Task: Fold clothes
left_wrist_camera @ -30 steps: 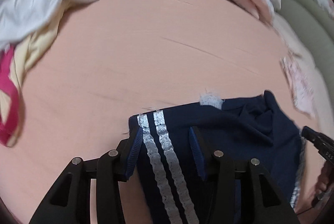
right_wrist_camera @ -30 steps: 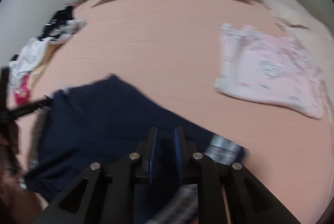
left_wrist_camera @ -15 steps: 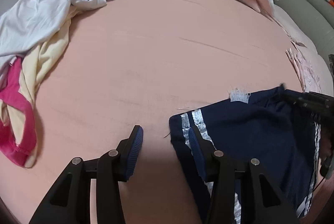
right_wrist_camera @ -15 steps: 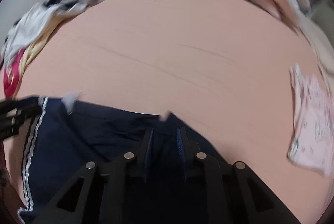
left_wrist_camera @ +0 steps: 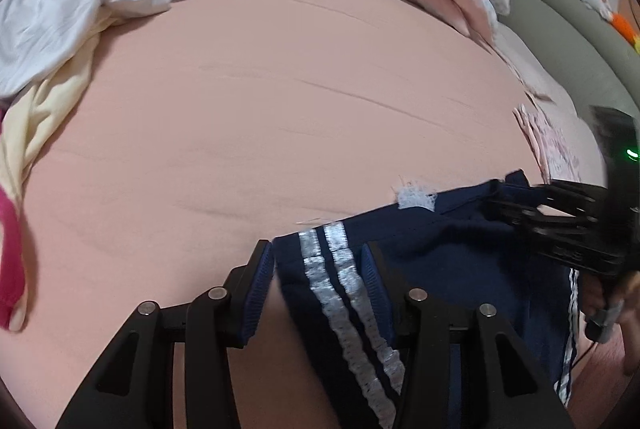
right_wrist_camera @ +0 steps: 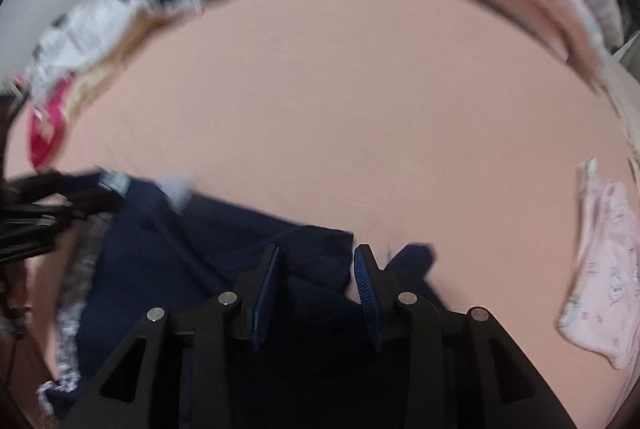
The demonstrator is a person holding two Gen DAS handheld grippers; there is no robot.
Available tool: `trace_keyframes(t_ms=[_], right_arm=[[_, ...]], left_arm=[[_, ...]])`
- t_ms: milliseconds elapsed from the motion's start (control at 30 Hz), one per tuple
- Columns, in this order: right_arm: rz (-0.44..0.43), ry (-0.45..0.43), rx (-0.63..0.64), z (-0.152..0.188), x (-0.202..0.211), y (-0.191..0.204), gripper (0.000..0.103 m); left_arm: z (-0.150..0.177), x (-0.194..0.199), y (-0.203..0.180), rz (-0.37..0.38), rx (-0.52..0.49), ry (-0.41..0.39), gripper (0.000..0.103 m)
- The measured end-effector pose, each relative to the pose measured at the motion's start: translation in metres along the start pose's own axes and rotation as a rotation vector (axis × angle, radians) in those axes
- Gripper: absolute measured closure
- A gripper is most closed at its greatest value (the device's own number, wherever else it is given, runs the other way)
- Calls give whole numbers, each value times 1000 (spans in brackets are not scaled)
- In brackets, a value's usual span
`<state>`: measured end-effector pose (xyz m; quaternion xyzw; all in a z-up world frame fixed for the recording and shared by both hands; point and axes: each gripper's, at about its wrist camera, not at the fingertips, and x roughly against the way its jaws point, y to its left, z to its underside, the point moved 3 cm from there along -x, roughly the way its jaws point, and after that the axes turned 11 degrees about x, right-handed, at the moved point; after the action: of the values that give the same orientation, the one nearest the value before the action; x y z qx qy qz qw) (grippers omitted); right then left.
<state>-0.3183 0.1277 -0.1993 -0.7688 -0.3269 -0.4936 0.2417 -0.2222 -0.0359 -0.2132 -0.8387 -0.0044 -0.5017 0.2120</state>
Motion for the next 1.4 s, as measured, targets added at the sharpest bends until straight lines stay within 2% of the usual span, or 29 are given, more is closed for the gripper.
trace_keyframes(t_ms=[33,67,167,233,300,367,433,500,533,567,633,667,700,733,767,800,867,900,933,967,1000,1067,1100,1133,1200,1267,1300,1333,1400], right_arm=[[1,10,-13,0,-7,1,77],[-26,-23,-46,-3,-2,-2,95],[-80,-143,-135,-8,22,-14,97],[-110,-190,-170,-9,30,-19,97],[-160,-219,-213,-12,31,-24,97],[-231,-231,-264,-17,26,-30,97],[-317,-276,-380,-15,16,-46,97],[-327,-164,-480,-10,-11,-59,95],[-302,-169,-466,-9,-8,-59,95],[-277,-176,-450,-8,-5,-59,94],[-227,-189,-419,-5,2,-59,92],[-215,-181,-395,-7,2,-57,87],[-203,-173,-372,-9,1,-54,73],[-191,-165,-348,-11,1,-52,62],[-179,-156,-324,-13,0,-50,45],[-167,-148,-300,-15,0,-48,45],[-144,-131,-252,-19,-1,-43,47],[-132,-123,-229,-21,-2,-41,70],[-120,-115,-205,-23,-2,-39,84],[-108,-106,-181,-25,-3,-37,94],[-96,-98,-157,-27,-3,-34,97],[-132,-151,-144,-33,3,-31,98],[-124,-175,-142,-39,5,-29,98],[-115,-198,-140,-45,7,-27,98],[-96,-157,-159,-55,-10,-28,97],[-108,-102,-198,-60,-24,-32,96],[-131,-68,-227,-61,-29,-35,93],[-139,-100,-248,-59,-16,-37,88],[-135,-194,-284,-53,21,-42,73]], left_arm=[[-1,-1,-1,1,3,7,98],[-4,0,0,7,13,5,98],[-10,25,5,9,18,-66,98],[-17,36,7,32,14,-90,98],[-27,40,11,18,9,-125,98],[-30,40,27,-4,33,-136,97],[-27,25,45,-13,76,-88,95],[-23,20,54,-96,69,-76,96],[-23,18,56,-139,63,-82,96],[-25,20,58,-139,76,-87,96],[-30,26,61,-71,114,-98,94],[-32,29,63,-37,133,-103,93],[-35,32,64,-3,151,-106,88],[-36,29,61,31,145,-90,79],[-36,24,57,43,140,-69,73],[-36,18,53,55,134,-48,62],[-34,9,46,51,110,-28,62],[-31,10,42,30,81,-45,82],[-29,14,36,15,50,-55,100],[-32,16,35,0,42,-69,100],[-35,20,36,-16,46,-101,100],[-39,28,46,-45,73,-139,100],[-41,31,50,-59,85,-154,100],[-42,24,56,-64,91,-122,98],[-41,5,68,-71,105,-38,97],[-44,10,72,-44,141,-61,96],[-47,15,70,-69,143,-49,91],[-50,24,68,-90,135,-64,84],[-49,48,56,-84,92,-136,74]])
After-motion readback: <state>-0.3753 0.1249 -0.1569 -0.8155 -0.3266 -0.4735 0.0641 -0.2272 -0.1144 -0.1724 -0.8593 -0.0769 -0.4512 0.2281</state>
